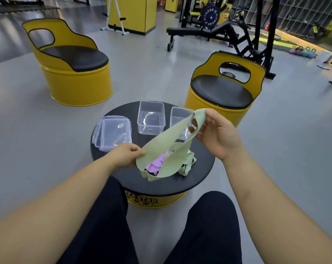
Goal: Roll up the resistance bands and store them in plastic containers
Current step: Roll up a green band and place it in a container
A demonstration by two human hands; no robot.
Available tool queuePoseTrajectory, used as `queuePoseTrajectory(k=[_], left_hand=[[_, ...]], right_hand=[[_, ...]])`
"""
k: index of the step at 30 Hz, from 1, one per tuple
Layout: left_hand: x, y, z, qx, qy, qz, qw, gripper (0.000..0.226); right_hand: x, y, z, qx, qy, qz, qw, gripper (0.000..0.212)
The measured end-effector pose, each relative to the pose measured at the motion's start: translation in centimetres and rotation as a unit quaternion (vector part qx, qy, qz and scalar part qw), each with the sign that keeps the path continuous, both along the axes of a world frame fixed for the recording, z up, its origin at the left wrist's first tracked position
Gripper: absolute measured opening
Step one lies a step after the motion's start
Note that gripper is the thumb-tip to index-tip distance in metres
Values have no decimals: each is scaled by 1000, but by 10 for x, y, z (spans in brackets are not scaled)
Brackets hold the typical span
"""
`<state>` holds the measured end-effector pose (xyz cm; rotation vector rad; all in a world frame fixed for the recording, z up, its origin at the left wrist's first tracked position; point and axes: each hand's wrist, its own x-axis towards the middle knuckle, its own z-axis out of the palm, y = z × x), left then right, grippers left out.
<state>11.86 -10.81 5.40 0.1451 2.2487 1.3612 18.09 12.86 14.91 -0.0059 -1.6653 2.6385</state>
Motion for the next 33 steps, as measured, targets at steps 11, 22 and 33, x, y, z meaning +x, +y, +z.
queuePoseTrajectory(k=[11,22,33], left_hand=[[8,0,-32,-118,194,56,972,16],[9,4,-46,78,-41,211,974,17],[-4,2,-8,376,-231,301,845,15]], right_hand=[[4,12,-24,-28,-57,-57,996,19],[-4,4,-26,-26,-52,-42,997,15],[13,17,-25,-134,-54,-68,987,42]])
